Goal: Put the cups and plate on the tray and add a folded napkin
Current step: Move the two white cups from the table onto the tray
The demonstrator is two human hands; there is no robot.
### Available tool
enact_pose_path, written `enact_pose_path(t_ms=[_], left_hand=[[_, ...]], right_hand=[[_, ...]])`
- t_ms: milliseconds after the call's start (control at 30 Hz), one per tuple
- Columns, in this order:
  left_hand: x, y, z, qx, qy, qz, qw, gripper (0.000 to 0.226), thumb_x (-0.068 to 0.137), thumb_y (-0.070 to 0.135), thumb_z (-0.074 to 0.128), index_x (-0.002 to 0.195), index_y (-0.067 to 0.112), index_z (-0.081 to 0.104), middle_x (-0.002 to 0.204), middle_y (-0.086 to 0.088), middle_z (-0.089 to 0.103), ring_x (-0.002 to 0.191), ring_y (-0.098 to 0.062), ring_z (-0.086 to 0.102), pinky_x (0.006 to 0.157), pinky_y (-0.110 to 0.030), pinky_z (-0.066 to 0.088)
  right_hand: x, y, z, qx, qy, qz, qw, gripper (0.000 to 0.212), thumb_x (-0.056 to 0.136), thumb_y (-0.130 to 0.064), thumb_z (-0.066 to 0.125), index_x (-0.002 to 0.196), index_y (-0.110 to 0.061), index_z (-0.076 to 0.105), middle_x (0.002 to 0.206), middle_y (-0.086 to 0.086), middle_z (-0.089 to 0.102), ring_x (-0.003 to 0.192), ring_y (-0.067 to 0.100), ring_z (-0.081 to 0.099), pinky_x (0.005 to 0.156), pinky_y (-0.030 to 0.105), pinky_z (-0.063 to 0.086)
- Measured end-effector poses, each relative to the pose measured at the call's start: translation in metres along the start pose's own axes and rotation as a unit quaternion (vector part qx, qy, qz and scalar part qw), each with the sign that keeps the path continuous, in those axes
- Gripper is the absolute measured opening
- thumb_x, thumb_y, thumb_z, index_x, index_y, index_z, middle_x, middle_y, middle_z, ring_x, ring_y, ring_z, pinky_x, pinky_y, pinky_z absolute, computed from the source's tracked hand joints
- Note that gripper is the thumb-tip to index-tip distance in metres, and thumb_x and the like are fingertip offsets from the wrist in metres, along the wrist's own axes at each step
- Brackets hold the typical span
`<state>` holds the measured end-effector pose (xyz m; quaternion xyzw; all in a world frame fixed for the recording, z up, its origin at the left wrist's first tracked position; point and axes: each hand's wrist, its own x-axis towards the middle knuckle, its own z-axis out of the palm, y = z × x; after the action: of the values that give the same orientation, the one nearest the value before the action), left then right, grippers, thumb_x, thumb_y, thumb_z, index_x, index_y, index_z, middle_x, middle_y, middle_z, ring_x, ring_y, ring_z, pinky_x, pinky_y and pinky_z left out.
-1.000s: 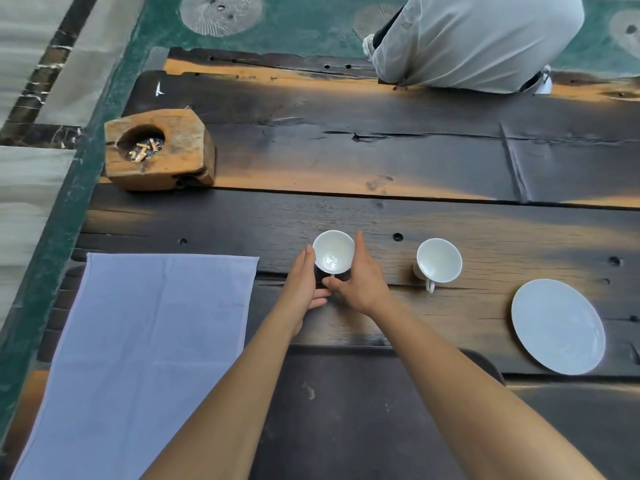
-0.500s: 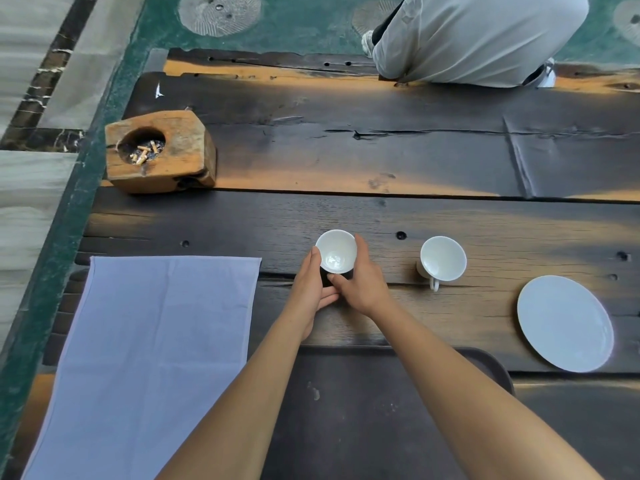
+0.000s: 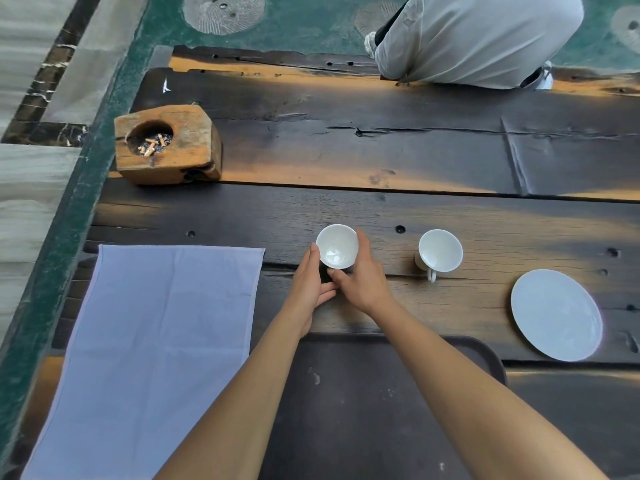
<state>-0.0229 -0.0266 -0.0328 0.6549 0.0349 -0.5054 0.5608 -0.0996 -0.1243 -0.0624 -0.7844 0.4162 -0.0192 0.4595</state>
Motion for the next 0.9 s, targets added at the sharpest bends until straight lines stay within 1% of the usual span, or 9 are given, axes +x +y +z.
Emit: enact_pose_path(t_ms=[100, 200, 267, 333, 400, 533, 633, 800, 900], left_hand=[[-0.009, -0.005, -0.006, -0.004, 0.0, 0.01, 1.0, 0.049, 0.105, 0.058, 0.034, 0.151, 0.041, 0.042, 0.145, 0.015, 0.051, 0.106, -0.022, 0.072, 0.106, -0.04, 0.053], [-0.02, -0.011, -0.011, -0.006, 0.004, 0.017, 1.0, 0.037, 0.102, 0.062, 0.037, 0.135, 0.049, 0.049, 0.131, 0.02, 0.056, 0.099, -0.016, 0.076, 0.095, -0.031, 0.058], [-0.026, -0.016, -0.014, -0.009, 0.004, 0.017, 1.0, 0.033, 0.102, 0.061, 0.038, 0.131, 0.051, 0.051, 0.131, 0.022, 0.057, 0.096, -0.014, 0.077, 0.091, -0.029, 0.059], [-0.033, -0.02, -0.017, -0.015, 0.008, 0.015, 1.0, 0.032, 0.102, 0.06, 0.039, 0.129, 0.051, 0.053, 0.131, 0.022, 0.058, 0.095, -0.015, 0.077, 0.092, -0.031, 0.059], [-0.04, -0.024, -0.02, -0.019, 0.015, 0.016, 1.0, 0.028, 0.101, 0.06, 0.041, 0.124, 0.052, 0.056, 0.123, 0.026, 0.06, 0.093, -0.015, 0.078, 0.09, -0.03, 0.06], [-0.057, -0.033, -0.026, -0.026, 0.013, 0.028, 0.999, 0.042, 0.102, 0.06, 0.04, 0.14, 0.045, 0.051, 0.126, 0.023, 0.06, 0.098, -0.018, 0.077, 0.096, -0.036, 0.059], [-0.071, -0.041, -0.032, -0.028, 0.015, 0.043, 0.999, 0.04, 0.103, 0.058, 0.041, 0.14, 0.046, 0.052, 0.128, 0.021, 0.06, 0.096, -0.016, 0.078, 0.092, -0.033, 0.06], [-0.094, -0.059, -0.045, -0.032, 0.01, 0.051, 0.998, 0.042, 0.106, 0.049, 0.043, 0.147, 0.044, 0.047, 0.142, 0.014, 0.055, 0.1, -0.014, 0.077, 0.096, -0.036, 0.059], [-0.106, -0.07, -0.052, -0.027, 0.012, 0.049, 0.998, 0.037, 0.108, 0.042, 0.042, 0.144, 0.044, 0.05, 0.137, 0.013, 0.06, 0.101, -0.016, 0.077, 0.093, -0.034, 0.06]], right_hand=[[-0.01, -0.003, 0.002, -0.01, -0.001, 0.003, 1.0, 0.082, 0.089, -0.022, 0.071, 0.152, -0.022, 0.018, 0.121, 0.004, 0.065, 0.109, 0.033, 0.061, 0.079, 0.033, 0.043], [-0.02, -0.005, 0.004, -0.01, 0.0, -0.01, 1.0, 0.08, 0.088, -0.022, 0.071, 0.15, -0.022, 0.022, 0.119, 0.002, 0.066, 0.107, 0.032, 0.062, 0.079, 0.034, 0.045], [-0.026, -0.006, 0.005, -0.018, -0.002, -0.02, 1.0, 0.078, 0.086, -0.021, 0.072, 0.148, -0.022, 0.024, 0.118, 0.001, 0.066, 0.105, 0.031, 0.063, 0.076, 0.033, 0.044], [-0.034, -0.007, 0.007, -0.028, -0.003, -0.024, 0.999, 0.078, 0.086, -0.021, 0.072, 0.148, -0.022, 0.025, 0.119, 0.001, 0.066, 0.104, 0.031, 0.063, 0.075, 0.031, 0.041], [-0.043, -0.008, 0.009, -0.026, -0.005, -0.029, 0.999, 0.076, 0.085, -0.021, 0.072, 0.146, -0.023, 0.026, 0.12, 0.0, 0.065, 0.106, 0.03, 0.062, 0.077, 0.032, 0.041], [-0.063, -0.011, 0.013, -0.012, -0.005, -0.041, 0.999, 0.075, 0.085, -0.023, 0.072, 0.145, -0.025, 0.027, 0.124, -0.001, 0.063, 0.109, 0.028, 0.062, 0.079, 0.033, 0.044], [-0.079, -0.014, 0.015, -0.009, -0.011, -0.052, 0.999, 0.076, 0.087, -0.022, 0.071, 0.147, -0.025, 0.026, 0.13, 0.0, 0.061, 0.112, 0.028, 0.061, 0.083, 0.034, 0.047], [-0.11, -0.017, 0.021, -0.001, -0.019, -0.061, 0.998, 0.077, 0.088, -0.019, 0.071, 0.15, -0.022, 0.025, 0.139, 0.0, 0.055, 0.121, 0.025, 0.056, 0.097, 0.039, 0.049], [-0.128, -0.017, 0.026, 0.004, -0.028, -0.054, 0.998, 0.075, 0.088, -0.018, 0.07, 0.148, -0.024, 0.025, 0.134, -0.002, 0.057, 0.117, 0.025, 0.06, 0.094, 0.039, 0.051]])
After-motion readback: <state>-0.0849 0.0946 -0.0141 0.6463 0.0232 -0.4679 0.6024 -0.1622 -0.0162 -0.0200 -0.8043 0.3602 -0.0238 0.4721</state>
